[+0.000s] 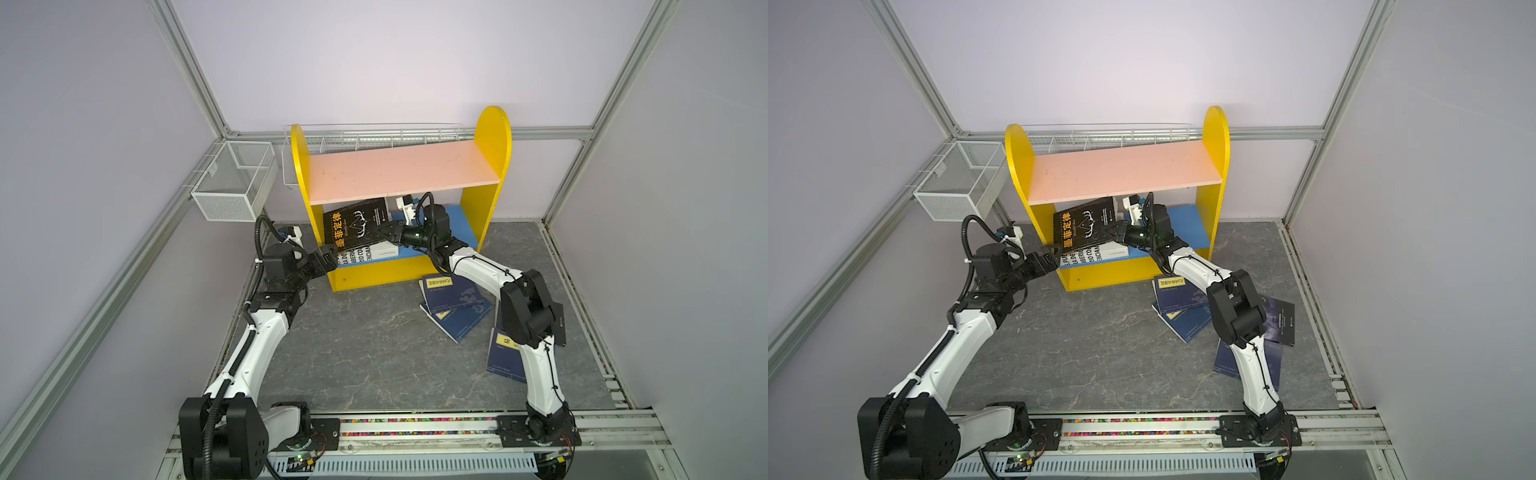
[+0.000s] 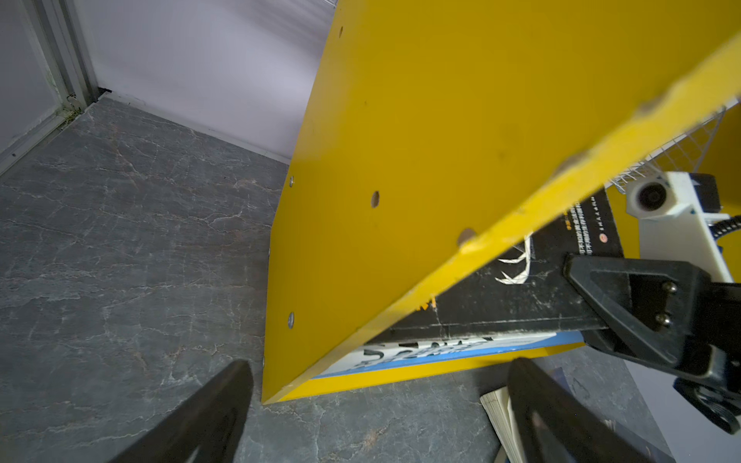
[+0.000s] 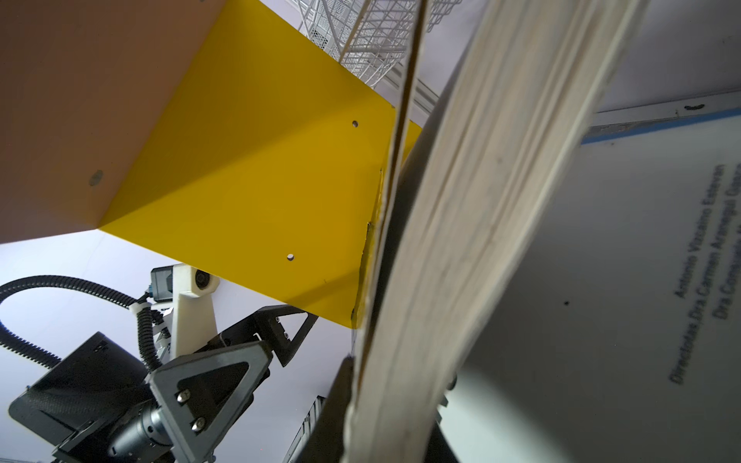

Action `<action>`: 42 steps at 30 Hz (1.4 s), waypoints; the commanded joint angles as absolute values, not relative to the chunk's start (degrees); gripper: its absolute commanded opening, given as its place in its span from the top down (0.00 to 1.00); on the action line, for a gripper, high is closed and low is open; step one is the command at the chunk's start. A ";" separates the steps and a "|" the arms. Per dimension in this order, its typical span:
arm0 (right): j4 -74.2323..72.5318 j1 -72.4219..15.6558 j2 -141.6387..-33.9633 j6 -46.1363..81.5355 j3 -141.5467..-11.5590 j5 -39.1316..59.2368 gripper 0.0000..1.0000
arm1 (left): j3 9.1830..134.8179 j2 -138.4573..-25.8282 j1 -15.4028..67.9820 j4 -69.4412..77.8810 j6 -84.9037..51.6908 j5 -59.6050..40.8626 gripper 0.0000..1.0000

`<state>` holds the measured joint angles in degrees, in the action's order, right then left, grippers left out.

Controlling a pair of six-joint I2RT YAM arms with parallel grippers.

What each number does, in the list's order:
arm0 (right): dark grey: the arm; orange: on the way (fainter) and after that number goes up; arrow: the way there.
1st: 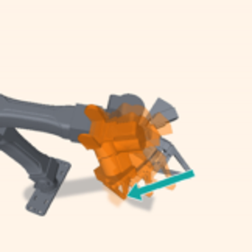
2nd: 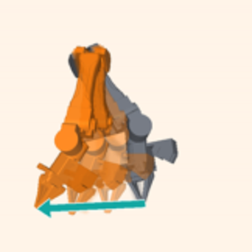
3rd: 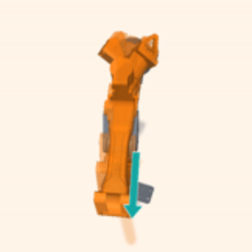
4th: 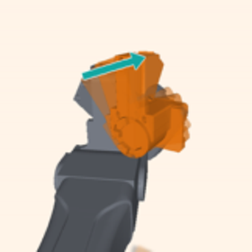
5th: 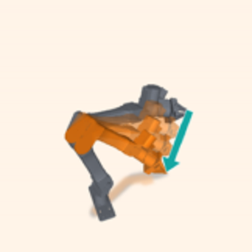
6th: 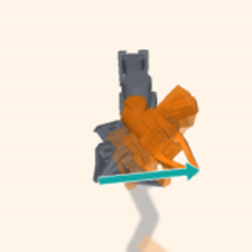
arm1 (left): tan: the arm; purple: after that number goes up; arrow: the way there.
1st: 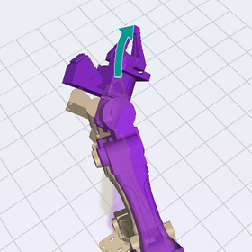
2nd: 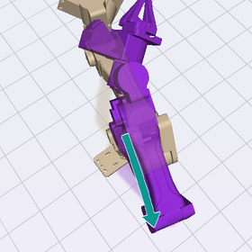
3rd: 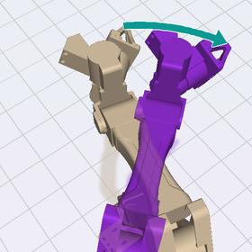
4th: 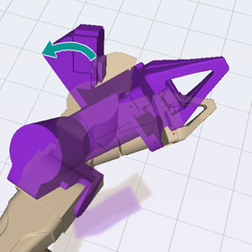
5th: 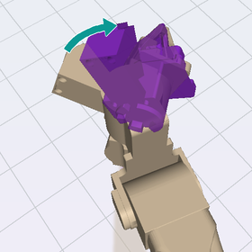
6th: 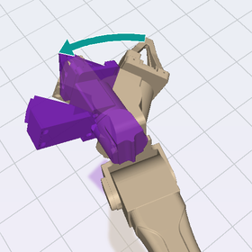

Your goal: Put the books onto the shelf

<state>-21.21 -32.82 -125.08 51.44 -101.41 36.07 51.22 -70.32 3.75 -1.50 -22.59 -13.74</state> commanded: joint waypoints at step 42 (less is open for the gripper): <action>9.34 -34.18 -124.91 32.36 -114.76 22.51 0.42 | 52.21 -79.38 9.71 -3.68 -27.66 5.98 0.00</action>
